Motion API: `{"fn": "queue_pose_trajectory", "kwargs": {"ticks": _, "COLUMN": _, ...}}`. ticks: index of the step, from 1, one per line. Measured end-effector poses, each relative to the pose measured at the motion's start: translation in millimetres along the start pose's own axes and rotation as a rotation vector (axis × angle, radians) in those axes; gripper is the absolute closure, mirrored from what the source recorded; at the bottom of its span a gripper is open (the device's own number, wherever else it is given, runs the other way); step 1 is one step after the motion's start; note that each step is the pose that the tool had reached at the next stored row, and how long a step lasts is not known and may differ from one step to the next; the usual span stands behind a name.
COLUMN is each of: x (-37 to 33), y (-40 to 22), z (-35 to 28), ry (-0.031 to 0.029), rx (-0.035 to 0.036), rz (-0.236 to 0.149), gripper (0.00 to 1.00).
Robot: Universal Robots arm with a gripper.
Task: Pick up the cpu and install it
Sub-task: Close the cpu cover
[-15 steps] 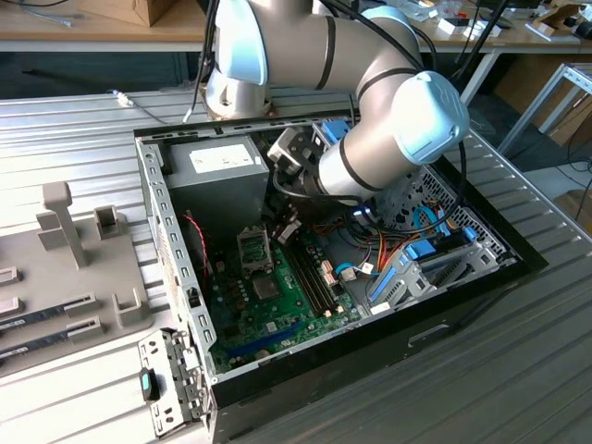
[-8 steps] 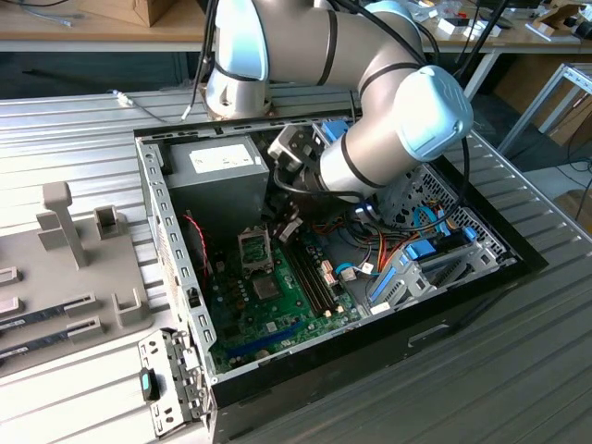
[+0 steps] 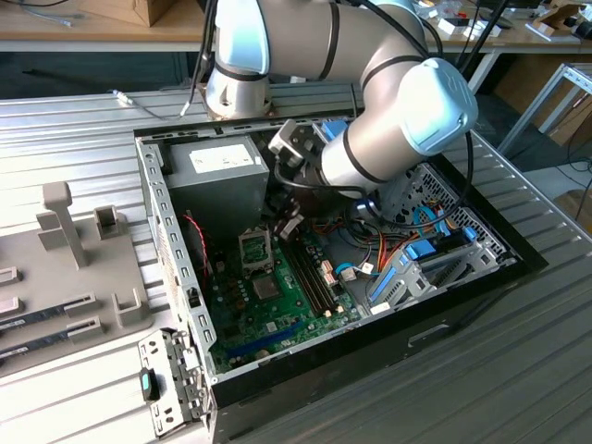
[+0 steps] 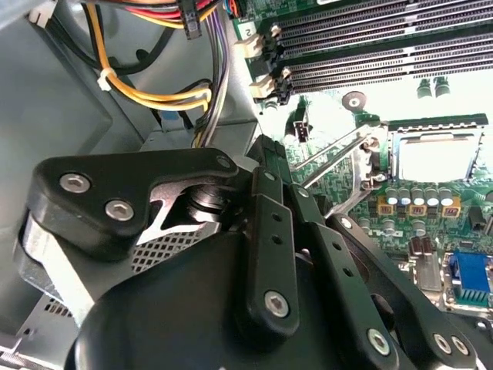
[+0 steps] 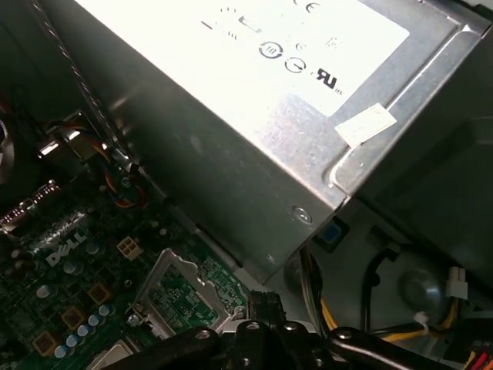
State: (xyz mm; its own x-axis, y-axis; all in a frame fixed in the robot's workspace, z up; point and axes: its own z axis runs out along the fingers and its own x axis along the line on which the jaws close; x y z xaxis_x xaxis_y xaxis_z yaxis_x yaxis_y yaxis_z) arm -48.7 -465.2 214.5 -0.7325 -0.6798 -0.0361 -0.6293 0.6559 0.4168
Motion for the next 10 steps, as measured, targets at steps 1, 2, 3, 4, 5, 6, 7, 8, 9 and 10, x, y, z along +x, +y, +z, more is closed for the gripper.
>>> {"fn": "queue_pose_trajectory", "kwargs": {"ticks": 1, "x": 0.0, "y": 0.3, "z": -0.6, "ry": 0.0000, "rx": 0.0000, "rz": 0.000, "gripper": 0.89}}
{"fn": "queue_pose_trajectory", "kwargs": {"ticks": 2, "x": 0.0, "y": 0.6, "z": -1.5, "ry": 0.0000, "rx": -0.0001, "rz": 0.000, "gripper": 0.89}}
{"fn": "queue_pose_trajectory", "kwargs": {"ticks": 3, "x": 0.1, "y": 0.8, "z": -2.1, "ry": 0.0000, "rx": -0.0002, "rz": 0.000, "gripper": 0.89}}
{"fn": "queue_pose_trajectory", "kwargs": {"ticks": 4, "x": 0.1, "y": 1.1, "z": -2.8, "ry": 0.0000, "rx": -0.0002, "rz": -0.001, "gripper": 0.89}}
{"fn": "queue_pose_trajectory", "kwargs": {"ticks": 5, "x": 0.1, "y": 1.4, "z": -3.8, "ry": 0.0000, "rx": -0.0003, "rz": -0.001, "gripper": 0.89}}
{"fn": "queue_pose_trajectory", "kwargs": {"ticks": 6, "x": 0.2, "y": 1.8, "z": -4.8, "ry": 0.0000, "rx": -0.0004, "rz": -0.001, "gripper": 0.89}}
{"fn": "queue_pose_trajectory", "kwargs": {"ticks": 7, "x": 0.2, "y": 2.1, "z": -5.6, "ry": 0.0001, "rx": -0.0004, "rz": -0.001, "gripper": 0.89}}
{"fn": "queue_pose_trajectory", "kwargs": {"ticks": 8, "x": 0.3, "y": 2.4, "z": -6.4, "ry": 0.0001, "rx": -0.0005, "rz": -0.001, "gripper": 0.89}}
{"fn": "queue_pose_trajectory", "kwargs": {"ticks": 9, "x": 0.3, "y": 2.7, "z": -7.1, "ry": 0.0001, "rx": -0.0006, "rz": -0.001, "gripper": 0.89}}
{"fn": "queue_pose_trajectory", "kwargs": {"ticks": 10, "x": 0.3, "y": 3.0, "z": -7.8, "ry": 0.0001, "rx": -0.0007, "rz": -0.002, "gripper": 0.89}}
